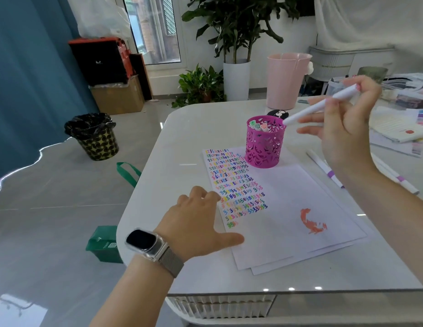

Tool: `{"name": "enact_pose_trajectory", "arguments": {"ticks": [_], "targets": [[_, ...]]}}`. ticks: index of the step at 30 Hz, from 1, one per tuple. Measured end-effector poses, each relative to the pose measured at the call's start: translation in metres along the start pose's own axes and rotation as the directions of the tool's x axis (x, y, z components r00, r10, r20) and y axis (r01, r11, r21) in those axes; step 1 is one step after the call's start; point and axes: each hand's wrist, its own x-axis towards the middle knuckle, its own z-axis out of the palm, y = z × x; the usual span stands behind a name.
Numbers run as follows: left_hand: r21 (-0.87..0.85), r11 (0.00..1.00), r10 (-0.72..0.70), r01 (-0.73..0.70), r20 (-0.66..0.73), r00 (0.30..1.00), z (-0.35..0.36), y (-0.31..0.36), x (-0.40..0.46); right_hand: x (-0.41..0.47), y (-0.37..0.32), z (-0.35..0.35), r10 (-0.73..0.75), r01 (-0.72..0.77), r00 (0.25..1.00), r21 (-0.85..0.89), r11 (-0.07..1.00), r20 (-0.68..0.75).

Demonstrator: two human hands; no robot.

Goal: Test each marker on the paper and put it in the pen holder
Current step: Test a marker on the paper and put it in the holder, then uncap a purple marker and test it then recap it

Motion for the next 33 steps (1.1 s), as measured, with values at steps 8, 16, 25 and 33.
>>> {"name": "enact_pose_trajectory", "arguments": {"ticks": [8, 16, 25, 33], "targets": [[0.054, 0.998, 0.009, -0.011, 0.043, 0.999, 0.006, -0.003, 0.002, 0.005, 0.032, 0.021, 0.060, 0.023, 0.969, -0.329, 0.944, 0.238], [0.044, 0.999, 0.021, -0.022, 0.027, 0.999, 0.007, -0.005, 0.003, 0.005, 0.044, 0.032, 0.229, 0.010, 0.900, -0.542, 0.841, 0.371], [0.025, 0.999, 0.019, -0.020, 0.054, 0.998, 0.008, -0.002, 0.000, 0.003, 0.023, -0.047, 0.391, -0.249, 0.917, -0.666, 0.703, 0.071], [0.006, 1.000, 0.002, -0.003, 0.073, 0.997, 0.009, 0.003, -0.004, -0.031, 0.039, -0.079, 0.585, -0.222, 0.806, -0.871, 0.437, 0.088]]}}
